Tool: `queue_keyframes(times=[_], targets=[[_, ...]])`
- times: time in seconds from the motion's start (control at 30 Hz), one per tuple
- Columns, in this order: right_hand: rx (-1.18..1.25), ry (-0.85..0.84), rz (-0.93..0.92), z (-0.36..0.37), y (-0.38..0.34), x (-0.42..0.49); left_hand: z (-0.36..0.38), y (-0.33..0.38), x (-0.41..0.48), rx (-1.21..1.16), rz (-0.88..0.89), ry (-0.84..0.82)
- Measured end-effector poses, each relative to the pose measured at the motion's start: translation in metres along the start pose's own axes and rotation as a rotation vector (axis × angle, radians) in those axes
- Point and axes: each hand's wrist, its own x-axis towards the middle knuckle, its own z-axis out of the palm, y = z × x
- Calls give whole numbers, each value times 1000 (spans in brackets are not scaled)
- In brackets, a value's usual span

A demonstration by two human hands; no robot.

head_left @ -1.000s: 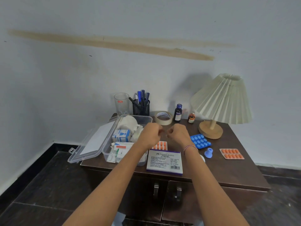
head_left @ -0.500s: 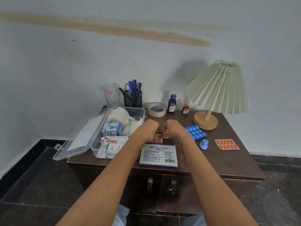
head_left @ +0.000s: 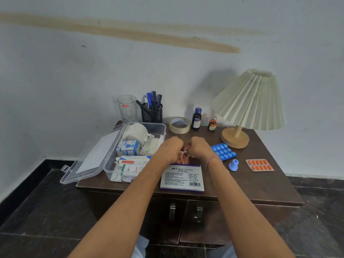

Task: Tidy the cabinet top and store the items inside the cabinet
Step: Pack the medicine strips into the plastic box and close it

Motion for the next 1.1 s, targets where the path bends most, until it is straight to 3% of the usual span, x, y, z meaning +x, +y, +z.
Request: queue_keyframes(times=[0.27, 0.43, 0.67, 0.87, 0.97, 1.1], targets=[[175, 94, 29, -4, 7, 1, -5, 5, 1, -5, -37, 65], [366, 176, 8, -9, 8, -1, -12, 6, 1, -51, -83, 229], [764, 325, 37, -10, 1, 0, -25, -11, 4, -574, -230, 480], [1011, 266, 13, -7, -24, -2, -41, -32, -4, -1121, -428, 530], [1096, 259, -10, -5, -39, -3, -44, -44, -8, -1167, -472, 532], [1013, 231, -57, 3, -56, -6, -45, -63, -16, -1047, -515, 507]])
